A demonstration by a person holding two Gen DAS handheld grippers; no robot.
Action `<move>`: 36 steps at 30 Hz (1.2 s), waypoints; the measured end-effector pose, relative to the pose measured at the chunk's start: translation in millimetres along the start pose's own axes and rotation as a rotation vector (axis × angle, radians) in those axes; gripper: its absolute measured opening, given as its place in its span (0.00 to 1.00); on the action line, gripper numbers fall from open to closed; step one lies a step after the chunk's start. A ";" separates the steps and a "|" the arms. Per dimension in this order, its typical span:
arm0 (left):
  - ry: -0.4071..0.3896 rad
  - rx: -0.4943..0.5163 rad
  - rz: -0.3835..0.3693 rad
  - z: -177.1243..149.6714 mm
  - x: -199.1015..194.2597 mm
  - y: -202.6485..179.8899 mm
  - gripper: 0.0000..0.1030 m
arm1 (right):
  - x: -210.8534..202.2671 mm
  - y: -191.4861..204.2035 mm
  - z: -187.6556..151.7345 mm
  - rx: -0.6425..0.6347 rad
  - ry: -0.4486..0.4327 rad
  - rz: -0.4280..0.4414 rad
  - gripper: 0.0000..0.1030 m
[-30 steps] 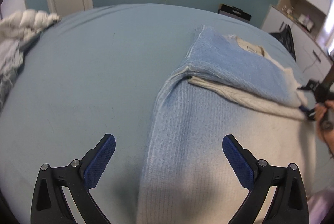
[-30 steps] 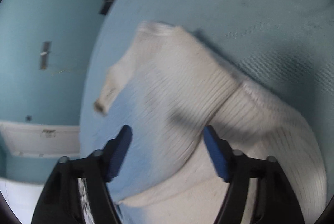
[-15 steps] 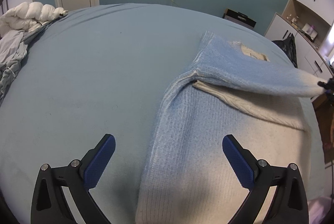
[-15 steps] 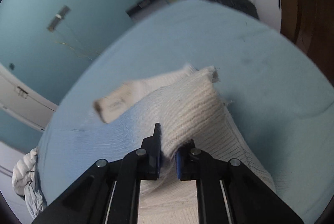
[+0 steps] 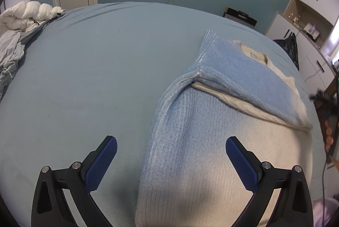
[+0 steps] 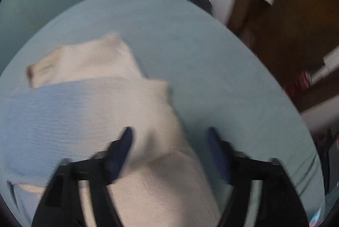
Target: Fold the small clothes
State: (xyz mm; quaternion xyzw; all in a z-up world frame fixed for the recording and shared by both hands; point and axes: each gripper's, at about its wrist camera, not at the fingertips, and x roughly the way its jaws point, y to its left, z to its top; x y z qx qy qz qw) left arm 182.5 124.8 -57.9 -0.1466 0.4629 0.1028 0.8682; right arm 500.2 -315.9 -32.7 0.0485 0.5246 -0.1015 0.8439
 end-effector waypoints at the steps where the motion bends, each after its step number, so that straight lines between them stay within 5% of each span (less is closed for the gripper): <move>1: -0.001 0.008 0.010 0.0 -0.2 -0.7 1.00 | -4.5 24.7 0.0 -0.035 0.007 0.062 0.99; 5: -0.006 0.030 0.032 0.5 -0.3 -2.3 1.00 | 13.3 110.0 -18.6 -0.151 0.108 0.199 0.99; 8: -0.003 0.031 0.043 0.1 0.2 0.9 1.00 | 70.4 156.0 -51.9 -0.272 0.235 0.102 0.99; 10: -0.004 0.021 0.053 -0.4 -1.7 6.2 1.00 | 68.8 162.6 -65.3 -0.297 0.125 0.082 0.99; 12: -0.012 0.009 0.055 0.0 -5.5 12.1 1.00 | 53.5 158.8 -65.7 -0.277 0.149 0.080 0.99; 15: -0.035 -0.006 0.062 1.1 -14.1 20.1 1.00 | 3.3 129.8 -72.2 -0.227 0.162 0.154 0.99; 22: -0.067 -0.016 0.098 -34.6 -16.4 25.9 1.00 | -163.2 -13.6 -114.3 -0.192 -0.128 0.204 0.99; 27: -0.052 -0.024 0.151 -55.0 -25.8 29.0 1.00 | -184.6 -104.1 -150.4 -0.015 -0.346 0.190 0.99; 29: -0.040 -0.054 0.160 -62.0 -34.7 35.6 1.00 | -141.0 -127.0 -150.9 0.069 -0.266 0.169 0.99; 32: -0.060 -0.078 0.171 -72.3 -57.1 45.7 1.00 | -94.7 -138.5 -137.7 0.178 0.012 0.241 0.99; 36: -0.044 -0.040 0.221 -76.1 -86.4 55.0 1.00 | -69.4 -135.6 -128.0 0.226 0.111 0.285 0.99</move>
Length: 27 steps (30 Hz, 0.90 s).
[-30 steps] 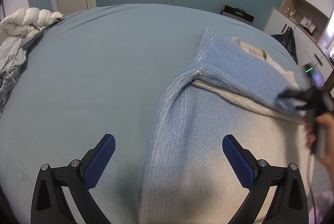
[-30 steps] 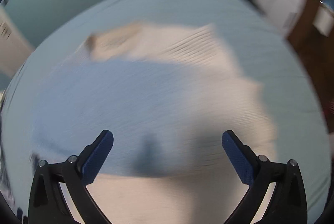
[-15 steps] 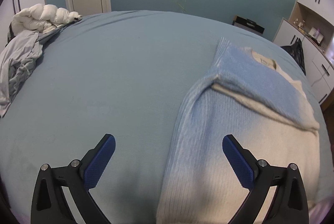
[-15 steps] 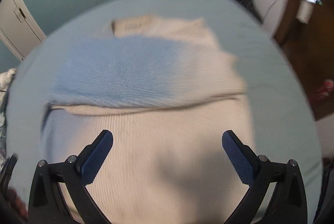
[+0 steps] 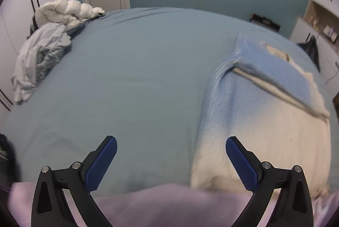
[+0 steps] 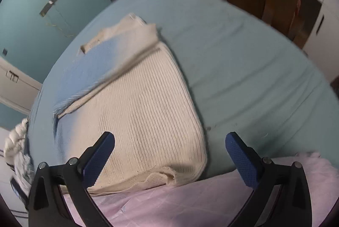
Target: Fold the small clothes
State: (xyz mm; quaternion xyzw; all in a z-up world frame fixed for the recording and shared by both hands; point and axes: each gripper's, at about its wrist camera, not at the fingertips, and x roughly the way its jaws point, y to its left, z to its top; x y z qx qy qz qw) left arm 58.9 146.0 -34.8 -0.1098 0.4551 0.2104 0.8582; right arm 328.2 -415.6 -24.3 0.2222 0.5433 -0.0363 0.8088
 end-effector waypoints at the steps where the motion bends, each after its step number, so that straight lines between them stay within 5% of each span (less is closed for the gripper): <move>1: 0.004 0.011 0.016 4.1 -6.8 3.7 1.00 | 0.1 -2.4 -5.7 0.001 0.003 -0.001 0.99; 5: -0.002 0.043 -0.001 17.7 -15.6 11.1 1.00 | -2.9 4.0 -11.8 -0.036 0.002 -0.010 0.99; 10: 0.040 0.038 -0.139 15.5 29.8 1.9 1.00 | -27.4 -22.4 -24.9 -0.094 0.023 -0.043 0.99; 13: 0.151 0.052 -0.090 2.7 68.2 -2.6 1.00 | -26.1 -29.0 -23.6 -0.080 0.039 -0.045 0.99; 18: 0.293 0.065 -0.141 1.7 103.7 -5.3 1.00 | -9.6 -35.1 -19.2 -0.060 0.113 -0.045 0.99; 23: 0.427 0.012 -0.303 3.3 130.4 -12.0 0.99 | 8.2 -27.9 -19.5 -0.094 0.187 -0.075 0.99; 27: 0.575 0.082 -0.384 -11.4 152.3 -40.9 0.97 | 11.8 -26.8 -22.4 -0.103 0.211 -0.080 0.99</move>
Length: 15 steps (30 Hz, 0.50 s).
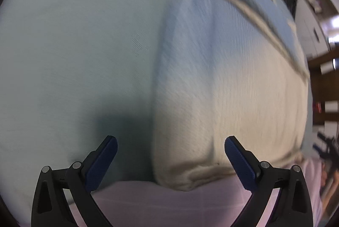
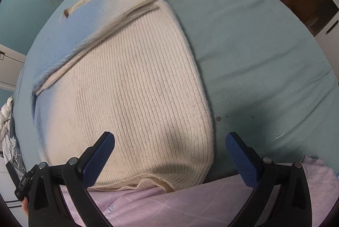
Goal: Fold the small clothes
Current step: 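Close both tools on the sweater hem edge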
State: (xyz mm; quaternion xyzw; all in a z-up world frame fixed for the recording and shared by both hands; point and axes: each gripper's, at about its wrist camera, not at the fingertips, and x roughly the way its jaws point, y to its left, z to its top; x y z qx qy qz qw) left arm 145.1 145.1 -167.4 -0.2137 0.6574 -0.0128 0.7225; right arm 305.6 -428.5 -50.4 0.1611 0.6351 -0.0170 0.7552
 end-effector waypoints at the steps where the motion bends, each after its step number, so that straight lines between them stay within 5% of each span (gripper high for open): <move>1: 0.047 0.021 0.001 -1.6 12.1 -6.3 0.95 | 0.2 -0.9 -0.8 0.002 0.003 -0.002 0.99; 4: 0.072 0.085 0.061 -8.6 22.8 -21.2 0.95 | 0.8 -6.1 -2.6 0.023 0.020 0.005 0.99; 6: 0.076 0.092 0.019 -11.3 22.0 -24.6 0.89 | 2.1 -14.4 -3.1 0.061 0.042 0.022 0.99; 11: 0.044 0.046 0.001 -17.7 11.8 -17.9 0.38 | 8.8 -45.7 -0.2 0.175 0.114 0.058 0.99; 15: 0.003 0.043 -0.014 -24.2 1.4 -17.9 0.21 | 35.2 -59.2 5.7 0.166 0.256 0.032 0.99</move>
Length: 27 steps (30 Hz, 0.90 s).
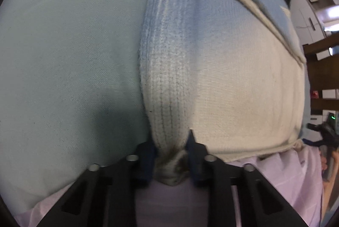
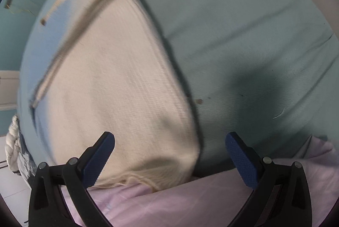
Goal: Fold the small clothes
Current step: 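Close both tools on the sweater hem edge, then lift the hem with both tools and fold it toward the collar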
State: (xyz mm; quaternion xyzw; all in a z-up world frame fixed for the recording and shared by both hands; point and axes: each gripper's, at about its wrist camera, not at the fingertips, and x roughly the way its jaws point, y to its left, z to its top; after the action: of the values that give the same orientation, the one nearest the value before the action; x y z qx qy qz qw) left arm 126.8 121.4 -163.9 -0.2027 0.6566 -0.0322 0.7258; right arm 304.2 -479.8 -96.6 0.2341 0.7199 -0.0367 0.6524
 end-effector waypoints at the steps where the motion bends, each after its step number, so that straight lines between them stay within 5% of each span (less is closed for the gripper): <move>1: -0.028 0.044 0.042 -2.9 -4.9 -9.5 0.19 | 9.1 -2.8 1.9 0.003 0.048 0.009 0.99; 5: -0.101 0.124 0.074 -4.4 -19.3 -38.1 0.15 | 46.2 -6.6 4.2 0.009 0.212 0.037 0.99; 8: -0.148 0.078 -0.039 -3.6 -41.6 -31.1 0.14 | 67.3 -1.4 3.9 -0.005 0.265 -0.028 0.99; 12: -0.207 0.031 -0.189 -4.1 -60.4 -22.5 0.12 | 78.0 37.0 -8.9 -0.211 0.297 -0.045 0.97; 16: -0.256 0.011 -0.260 -4.4 -68.5 -22.8 0.11 | 71.1 61.2 -22.4 -0.353 0.237 -0.115 0.52; 19: -0.309 -0.028 -0.349 -2.2 -83.5 -10.6 0.10 | 43.2 50.0 -20.9 -0.290 0.158 0.038 0.12; 24: -0.397 -0.073 -0.453 -0.7 -102.0 1.2 0.10 | -63.4 23.0 -38.8 -0.245 -0.222 0.445 0.07; 27: -0.414 -0.041 -0.406 0.6 -103.4 -6.6 0.10 | -93.6 5.6 -50.3 -0.244 -0.345 0.586 0.07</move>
State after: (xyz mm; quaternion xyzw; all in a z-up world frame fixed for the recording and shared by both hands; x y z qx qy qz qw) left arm 114.8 147.8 -64.4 -0.3471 0.4410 -0.1215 0.8187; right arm 263.6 -483.9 1.7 0.3413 0.5005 0.1992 0.7703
